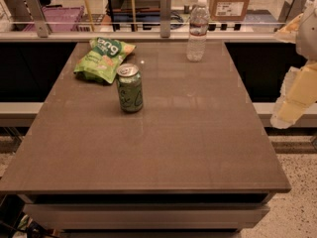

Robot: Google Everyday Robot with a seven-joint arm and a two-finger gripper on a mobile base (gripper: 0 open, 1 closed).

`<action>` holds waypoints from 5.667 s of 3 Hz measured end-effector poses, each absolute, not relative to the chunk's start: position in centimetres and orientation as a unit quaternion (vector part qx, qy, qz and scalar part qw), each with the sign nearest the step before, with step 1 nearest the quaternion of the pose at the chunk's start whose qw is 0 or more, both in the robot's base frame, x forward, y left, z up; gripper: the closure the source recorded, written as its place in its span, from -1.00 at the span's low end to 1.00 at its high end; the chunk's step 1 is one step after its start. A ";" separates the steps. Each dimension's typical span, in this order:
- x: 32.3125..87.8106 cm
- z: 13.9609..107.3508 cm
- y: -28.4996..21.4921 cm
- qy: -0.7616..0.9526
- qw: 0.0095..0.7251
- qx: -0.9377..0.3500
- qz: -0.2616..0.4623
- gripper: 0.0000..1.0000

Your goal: Pick water bottle

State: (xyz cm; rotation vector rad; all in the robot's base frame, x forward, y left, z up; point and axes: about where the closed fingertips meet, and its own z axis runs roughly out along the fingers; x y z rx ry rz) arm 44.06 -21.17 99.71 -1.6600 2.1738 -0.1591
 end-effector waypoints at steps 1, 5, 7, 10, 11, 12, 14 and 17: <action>45.5 99.5 -21.5 0.785 0.230 -0.574 -0.047 -1.00; 55.9 97.0 -23.6 0.834 0.378 -0.399 0.042 -1.00; 61.6 95.2 -22.1 0.845 0.430 -0.317 0.017 -1.00; 63.6 95.2 -21.8 0.851 0.449 -0.273 0.017 -1.00; 65.9 94.8 -20.7 0.840 0.472 -0.266 0.017 -1.00; 68.4 94.9 -19.3 0.827 0.492 -0.269 0.023 -1.00; 73.1 94.6 -16.8 0.794 0.536 -0.278 0.064 -1.00; 78.1 91.3 -15.1 0.741 0.599 -0.257 0.165 -1.00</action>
Offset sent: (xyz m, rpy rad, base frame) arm 0.0649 -0.0090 -0.0089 0.2229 -0.1145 -0.0963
